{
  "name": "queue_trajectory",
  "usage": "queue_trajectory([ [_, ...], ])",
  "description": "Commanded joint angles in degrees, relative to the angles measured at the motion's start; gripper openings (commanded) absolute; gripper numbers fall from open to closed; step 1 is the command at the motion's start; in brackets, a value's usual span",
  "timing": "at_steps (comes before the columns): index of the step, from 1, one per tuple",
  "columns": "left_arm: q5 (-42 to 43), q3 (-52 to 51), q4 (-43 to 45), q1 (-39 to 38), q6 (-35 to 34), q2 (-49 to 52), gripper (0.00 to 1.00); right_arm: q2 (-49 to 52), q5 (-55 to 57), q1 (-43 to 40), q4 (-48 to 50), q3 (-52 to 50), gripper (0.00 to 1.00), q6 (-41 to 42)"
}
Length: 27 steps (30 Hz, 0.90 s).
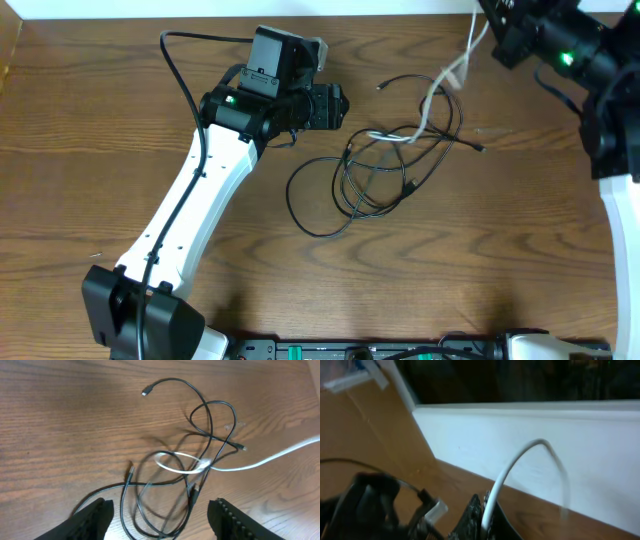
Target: Untangle cables
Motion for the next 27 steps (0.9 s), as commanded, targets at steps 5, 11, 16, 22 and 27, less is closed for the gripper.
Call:
queue_trajectory([
  [5, 3.3, 0.66, -0.02, -2.19, 11.93, 2.51, 0.71, -1.27, 0.39, -1.09, 1.4, 0.68, 0.01, 5.22],
  [11, 3.5, 0.66, 0.35, -3.61, 15.87, 7.87, 0.72, -1.38, 0.37, -2.89, 1.79, 1.38, 0.01, 6.32],
  [16, 3.48, 0.66, 0.72, -3.58, 15.85, 10.84, 0.72, -1.36, 0.74, -5.99, 4.28, 6.54, 0.01, 7.41],
  [22, 3.39, 0.66, 1.11, -3.56, 15.87, 10.93, 0.72, -1.36, 3.89, -8.04, 4.48, 14.91, 0.01, 7.15],
  [27, 2.51, 0.66, 1.16, -3.56, 15.89, 10.93, 0.72, -1.33, 5.31, -10.05, 0.2, 16.72, 0.01, 6.88],
])
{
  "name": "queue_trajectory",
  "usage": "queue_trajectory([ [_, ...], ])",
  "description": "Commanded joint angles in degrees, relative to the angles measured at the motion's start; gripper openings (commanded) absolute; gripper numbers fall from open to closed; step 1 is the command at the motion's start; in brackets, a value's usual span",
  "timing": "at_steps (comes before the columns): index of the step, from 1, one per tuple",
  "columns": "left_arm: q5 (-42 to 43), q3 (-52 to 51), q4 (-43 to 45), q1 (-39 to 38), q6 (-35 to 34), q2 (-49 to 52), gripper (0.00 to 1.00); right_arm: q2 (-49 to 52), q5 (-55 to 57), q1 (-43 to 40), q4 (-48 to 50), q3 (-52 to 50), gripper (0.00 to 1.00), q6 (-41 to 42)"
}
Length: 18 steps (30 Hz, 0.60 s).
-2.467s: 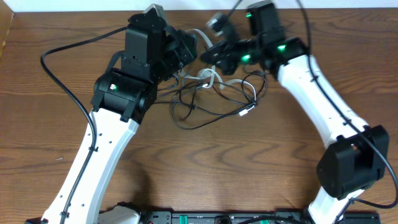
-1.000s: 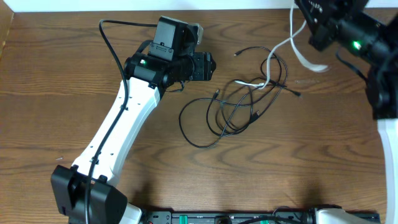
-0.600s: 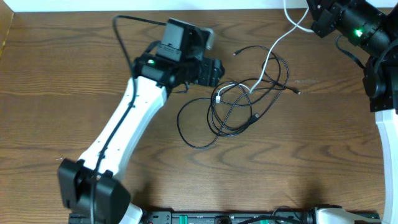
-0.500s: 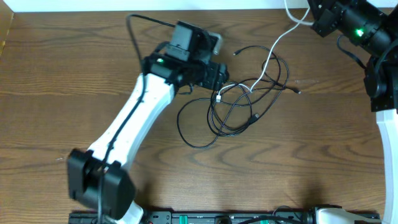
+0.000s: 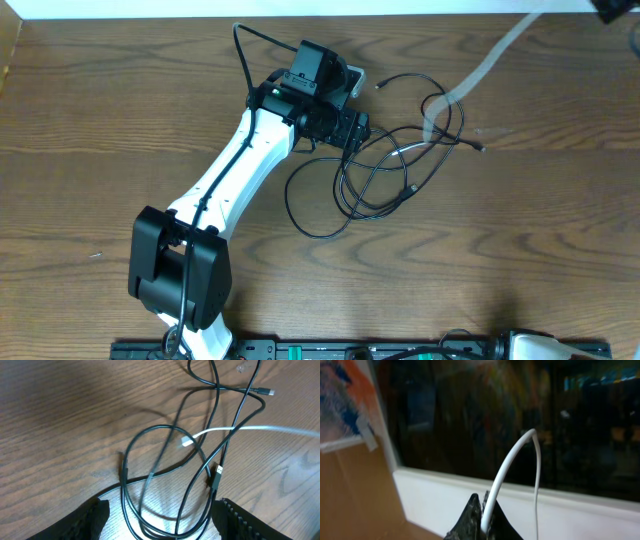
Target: Untangle cables
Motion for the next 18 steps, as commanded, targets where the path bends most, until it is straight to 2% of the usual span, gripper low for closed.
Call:
queue_trajectory([
  [1, -0.83, 0.66, 0.04, 0.17, 0.98, -0.46, 0.72, 0.31, 1.92, -1.07, -4.96, 0.72, 0.01, -0.39],
  [6, -2.34, 0.66, 0.59, 0.17, 0.98, -0.46, 0.72, 2.56, 5.64, -1.07, -20.68, 0.72, 0.01, -3.54],
  [13, -3.8, 0.66, 0.94, 0.17, 0.96, -0.46, 0.72, 7.02, 21.79, -1.07, -40.54, 0.72, 0.01, -9.94],
  [18, -3.8, 0.66, 0.92, 0.17, 0.96, -0.46, 0.72, 9.66, 32.3, -1.07, -47.98, 0.72, 0.01, -13.11],
])
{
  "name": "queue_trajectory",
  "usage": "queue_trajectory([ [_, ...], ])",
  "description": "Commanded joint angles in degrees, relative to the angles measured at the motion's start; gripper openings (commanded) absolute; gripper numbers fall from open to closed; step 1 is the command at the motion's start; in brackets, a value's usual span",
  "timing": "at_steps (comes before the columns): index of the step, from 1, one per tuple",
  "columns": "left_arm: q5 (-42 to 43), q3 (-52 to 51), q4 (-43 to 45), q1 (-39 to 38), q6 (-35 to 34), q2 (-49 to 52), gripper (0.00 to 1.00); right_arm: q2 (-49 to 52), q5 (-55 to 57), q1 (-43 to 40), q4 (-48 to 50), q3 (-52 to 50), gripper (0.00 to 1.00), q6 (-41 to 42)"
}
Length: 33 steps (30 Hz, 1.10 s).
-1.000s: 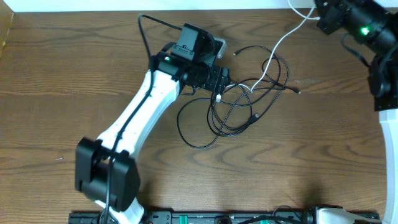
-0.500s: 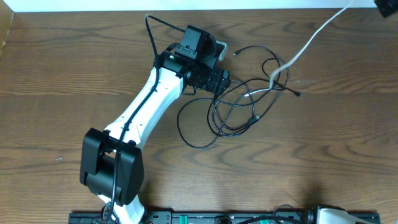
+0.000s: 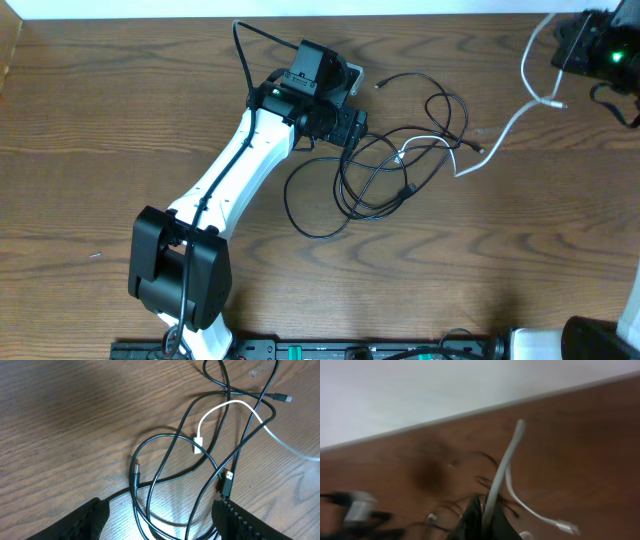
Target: Untangle cables
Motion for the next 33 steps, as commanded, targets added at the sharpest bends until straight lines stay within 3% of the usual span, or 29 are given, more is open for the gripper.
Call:
queue_trajectory([
  [1, -0.79, 0.66, -0.07, 0.17, 0.52, -0.46, 0.72, 0.22, 11.15, -0.24, -0.92, 0.26, 0.01, -4.09],
  [4, -0.76, 0.66, -0.09, 0.17, 0.52, -0.46, 0.72, -0.13, 15.08, -0.26, -0.72, 2.97, 0.01, -5.31],
  [12, -0.76, 0.66, -0.11, 0.17, 0.55, -0.46, 0.72, -0.13, 18.36, -0.31, -2.99, 24.22, 0.01, -9.66],
  [18, -0.79, 0.66, -0.11, 0.17, 0.55, -0.46, 0.72, -0.35, 21.53, -0.31, -4.57, 34.05, 0.01, -13.9],
  [27, -0.79, 0.66, -0.11, 0.17, 0.55, -0.46, 0.72, 2.08, 23.28, -0.98, -7.39, 33.38, 0.01, -14.86],
  [33, -0.79, 0.66, -0.11, 0.17, 0.52, -0.46, 0.72, 12.35, 23.21, -6.21, -2.43, 33.0, 0.01, -16.59],
])
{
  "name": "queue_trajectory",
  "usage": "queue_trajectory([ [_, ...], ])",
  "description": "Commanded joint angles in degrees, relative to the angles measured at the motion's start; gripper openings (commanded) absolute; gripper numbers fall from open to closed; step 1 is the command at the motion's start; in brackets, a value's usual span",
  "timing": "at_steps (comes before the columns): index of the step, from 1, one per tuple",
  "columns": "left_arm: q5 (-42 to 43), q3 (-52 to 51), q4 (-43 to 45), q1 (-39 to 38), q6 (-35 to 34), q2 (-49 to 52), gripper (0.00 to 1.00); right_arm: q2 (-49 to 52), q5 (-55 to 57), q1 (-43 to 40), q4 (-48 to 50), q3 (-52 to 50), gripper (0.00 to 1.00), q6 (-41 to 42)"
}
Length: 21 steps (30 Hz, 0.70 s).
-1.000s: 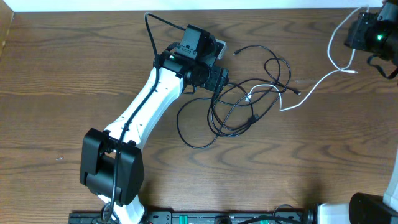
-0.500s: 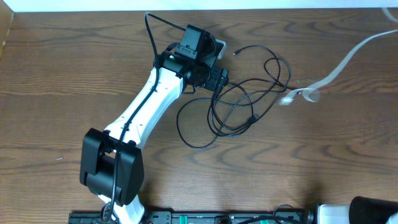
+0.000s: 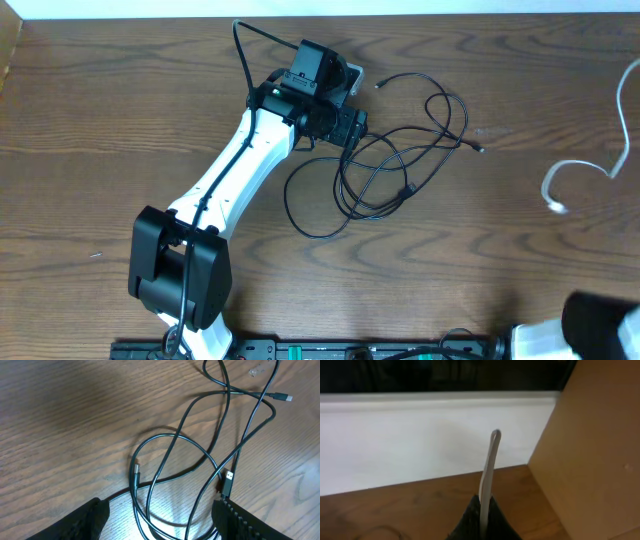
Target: Untangle cables
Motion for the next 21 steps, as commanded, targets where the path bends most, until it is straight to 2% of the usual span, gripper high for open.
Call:
queue_trajectory([
  [1, -0.79, 0.66, -0.11, 0.17, 0.5, -0.46, 0.72, 7.39, 0.85, -4.2, 4.72, -0.63, 0.01, -2.56],
  [5, -0.79, 0.66, -0.09, 0.17, 0.52, -0.46, 0.72, 13.68, 0.92, -8.17, 15.5, -0.63, 0.01, -5.86],
  [12, -0.76, 0.66, 0.33, 0.17, 0.52, -0.46, 0.72, 18.88, 0.63, -14.21, 33.35, -0.63, 0.01, -5.97],
  [21, -0.76, 0.66, 1.79, 0.17, 0.5, -0.46, 0.72, 31.87, -10.43, -21.24, 33.46, -0.63, 0.01, -5.9],
])
